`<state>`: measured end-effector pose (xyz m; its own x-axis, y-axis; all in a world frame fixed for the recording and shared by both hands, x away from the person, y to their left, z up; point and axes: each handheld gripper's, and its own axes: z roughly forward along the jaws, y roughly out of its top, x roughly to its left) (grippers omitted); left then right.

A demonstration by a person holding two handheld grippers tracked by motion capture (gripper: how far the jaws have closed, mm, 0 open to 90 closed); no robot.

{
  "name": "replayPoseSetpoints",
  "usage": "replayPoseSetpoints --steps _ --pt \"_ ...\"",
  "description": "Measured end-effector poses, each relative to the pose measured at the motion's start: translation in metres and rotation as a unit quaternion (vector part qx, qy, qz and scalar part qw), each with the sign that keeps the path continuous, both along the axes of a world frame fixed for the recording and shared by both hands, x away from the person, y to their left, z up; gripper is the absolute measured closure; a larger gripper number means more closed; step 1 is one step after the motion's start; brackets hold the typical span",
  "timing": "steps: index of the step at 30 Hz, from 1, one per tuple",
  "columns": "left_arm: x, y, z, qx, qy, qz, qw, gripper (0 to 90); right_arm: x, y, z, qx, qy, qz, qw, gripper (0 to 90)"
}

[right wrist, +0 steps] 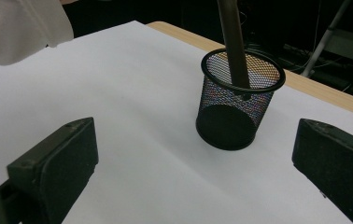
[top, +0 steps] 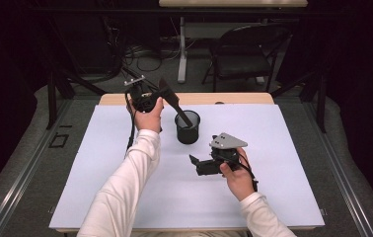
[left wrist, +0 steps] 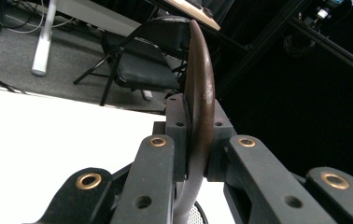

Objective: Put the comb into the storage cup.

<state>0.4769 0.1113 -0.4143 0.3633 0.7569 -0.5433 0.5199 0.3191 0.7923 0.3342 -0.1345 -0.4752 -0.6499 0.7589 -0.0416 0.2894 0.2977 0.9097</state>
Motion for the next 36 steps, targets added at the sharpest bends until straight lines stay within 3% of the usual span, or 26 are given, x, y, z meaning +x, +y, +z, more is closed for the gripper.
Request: replayPoseSetpoints --steps 36 --pt "0.003 -0.023 -0.021 0.028 0.007 -0.009 0.9995 84.0 -0.001 0.001 0.0 0.001 0.001 0.002 1.0 0.4"
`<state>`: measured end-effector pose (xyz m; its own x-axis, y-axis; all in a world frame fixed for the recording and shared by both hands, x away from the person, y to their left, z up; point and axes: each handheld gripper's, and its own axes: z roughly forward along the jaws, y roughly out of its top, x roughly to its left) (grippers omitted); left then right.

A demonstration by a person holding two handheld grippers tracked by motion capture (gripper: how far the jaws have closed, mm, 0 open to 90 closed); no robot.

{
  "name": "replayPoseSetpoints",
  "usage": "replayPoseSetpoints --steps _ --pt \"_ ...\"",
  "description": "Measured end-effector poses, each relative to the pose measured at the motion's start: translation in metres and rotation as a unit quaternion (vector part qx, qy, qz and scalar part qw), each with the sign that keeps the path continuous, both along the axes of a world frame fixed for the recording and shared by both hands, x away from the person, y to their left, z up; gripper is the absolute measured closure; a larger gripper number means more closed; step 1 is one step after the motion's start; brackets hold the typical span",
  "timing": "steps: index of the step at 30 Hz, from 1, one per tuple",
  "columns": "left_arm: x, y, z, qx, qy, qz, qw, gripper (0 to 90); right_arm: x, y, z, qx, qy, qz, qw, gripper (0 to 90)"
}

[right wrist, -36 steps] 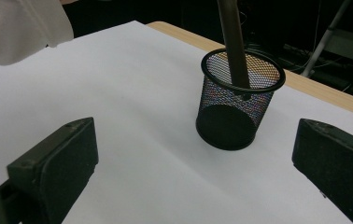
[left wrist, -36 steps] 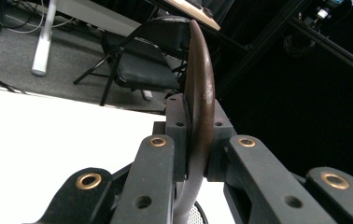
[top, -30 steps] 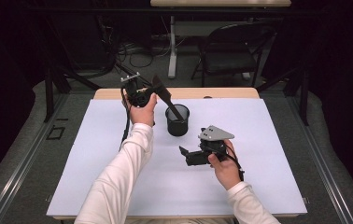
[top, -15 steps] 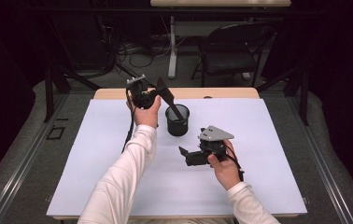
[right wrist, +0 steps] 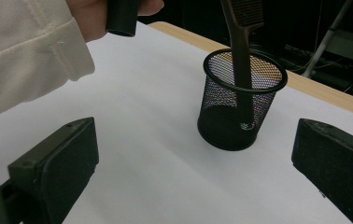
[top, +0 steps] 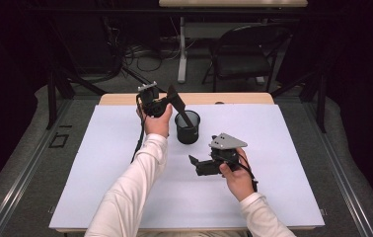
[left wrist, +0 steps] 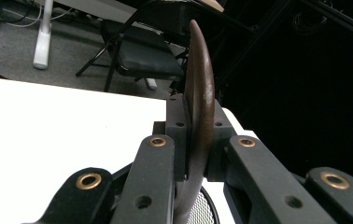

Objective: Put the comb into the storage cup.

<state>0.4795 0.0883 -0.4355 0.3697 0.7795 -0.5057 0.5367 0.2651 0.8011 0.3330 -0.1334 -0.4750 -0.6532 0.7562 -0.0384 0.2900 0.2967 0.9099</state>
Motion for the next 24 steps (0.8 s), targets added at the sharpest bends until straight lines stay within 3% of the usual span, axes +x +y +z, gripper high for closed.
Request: replayPoseSetpoints --steps 24 --pt "0.005 -0.001 -0.018 -0.003 0.013 0.004 0.9999 84.0 0.0 0.0 -0.001 -0.001 0.001 0.0 1.0 0.7"
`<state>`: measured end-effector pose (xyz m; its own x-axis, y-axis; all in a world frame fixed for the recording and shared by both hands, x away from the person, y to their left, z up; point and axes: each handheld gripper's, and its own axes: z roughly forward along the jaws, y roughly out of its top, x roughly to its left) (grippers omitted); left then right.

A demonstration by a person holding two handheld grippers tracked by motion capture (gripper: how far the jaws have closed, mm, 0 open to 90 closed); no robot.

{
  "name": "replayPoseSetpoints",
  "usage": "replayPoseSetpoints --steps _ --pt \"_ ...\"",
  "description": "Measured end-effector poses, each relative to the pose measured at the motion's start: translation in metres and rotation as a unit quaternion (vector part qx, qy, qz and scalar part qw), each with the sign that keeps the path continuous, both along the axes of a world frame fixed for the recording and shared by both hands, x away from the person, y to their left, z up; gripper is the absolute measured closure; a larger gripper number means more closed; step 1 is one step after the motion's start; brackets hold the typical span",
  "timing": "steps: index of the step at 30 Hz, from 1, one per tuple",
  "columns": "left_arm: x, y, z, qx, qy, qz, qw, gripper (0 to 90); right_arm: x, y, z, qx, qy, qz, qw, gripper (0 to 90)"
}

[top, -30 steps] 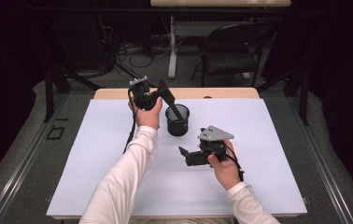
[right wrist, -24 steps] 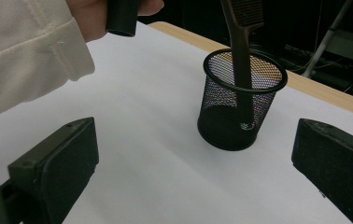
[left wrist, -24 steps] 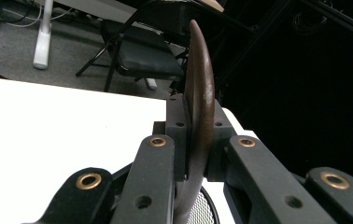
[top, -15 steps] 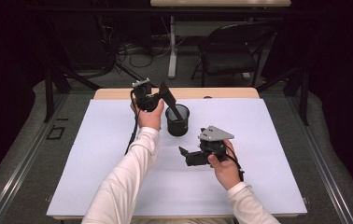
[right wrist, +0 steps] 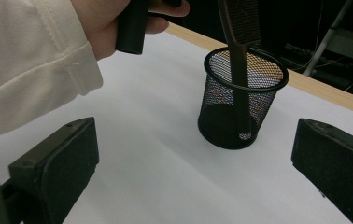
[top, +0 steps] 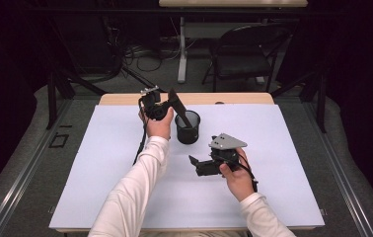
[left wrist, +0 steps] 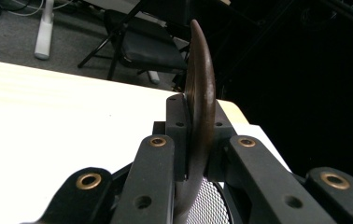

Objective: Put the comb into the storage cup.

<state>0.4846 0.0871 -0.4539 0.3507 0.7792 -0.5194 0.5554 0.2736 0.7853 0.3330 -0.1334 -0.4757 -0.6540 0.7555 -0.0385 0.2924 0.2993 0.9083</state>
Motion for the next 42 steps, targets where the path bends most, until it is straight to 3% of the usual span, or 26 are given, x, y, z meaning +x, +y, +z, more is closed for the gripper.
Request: replayPoseSetpoints --steps 42 --pt "0.003 0.024 -0.014 -0.023 0.027 0.021 0.9992 83.6 0.0 0.002 -0.001 -0.005 0.002 0.001 1.0 0.9"
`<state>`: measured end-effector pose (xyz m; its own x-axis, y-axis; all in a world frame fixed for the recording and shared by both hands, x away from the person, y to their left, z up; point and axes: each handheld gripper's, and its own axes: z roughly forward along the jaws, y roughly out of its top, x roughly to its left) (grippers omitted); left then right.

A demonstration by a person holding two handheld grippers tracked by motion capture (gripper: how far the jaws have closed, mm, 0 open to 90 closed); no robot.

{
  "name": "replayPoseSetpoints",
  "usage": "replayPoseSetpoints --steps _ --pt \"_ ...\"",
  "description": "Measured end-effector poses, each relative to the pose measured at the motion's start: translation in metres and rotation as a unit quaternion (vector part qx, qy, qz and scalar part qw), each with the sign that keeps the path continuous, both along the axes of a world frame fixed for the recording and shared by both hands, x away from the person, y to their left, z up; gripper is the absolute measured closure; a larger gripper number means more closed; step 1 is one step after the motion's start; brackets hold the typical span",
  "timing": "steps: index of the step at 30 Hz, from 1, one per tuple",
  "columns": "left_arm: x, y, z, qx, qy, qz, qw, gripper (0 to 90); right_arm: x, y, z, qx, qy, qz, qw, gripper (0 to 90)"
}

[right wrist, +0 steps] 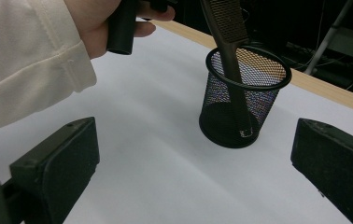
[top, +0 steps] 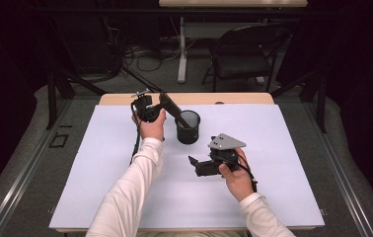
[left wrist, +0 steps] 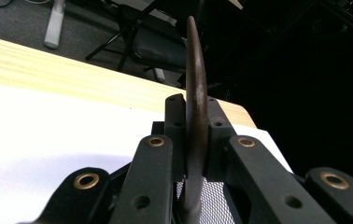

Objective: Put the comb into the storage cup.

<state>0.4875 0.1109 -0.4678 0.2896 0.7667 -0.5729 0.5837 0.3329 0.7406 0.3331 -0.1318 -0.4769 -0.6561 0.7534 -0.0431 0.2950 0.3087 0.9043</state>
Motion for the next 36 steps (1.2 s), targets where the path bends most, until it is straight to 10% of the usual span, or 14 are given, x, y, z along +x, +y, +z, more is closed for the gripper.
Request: replayPoseSetpoints --steps 24,36 --pt "0.0002 0.0021 -0.0018 0.006 0.0 0.005 1.0 81.2 -0.0002 -0.0002 0.0 0.0 0.0 -0.001 1.0 1.0" --pt "0.0002 0.005 -0.0013 0.0 -0.003 0.005 1.0 65.5 0.0 -0.0005 0.0 0.001 0.001 -0.001 1.0 1.0"
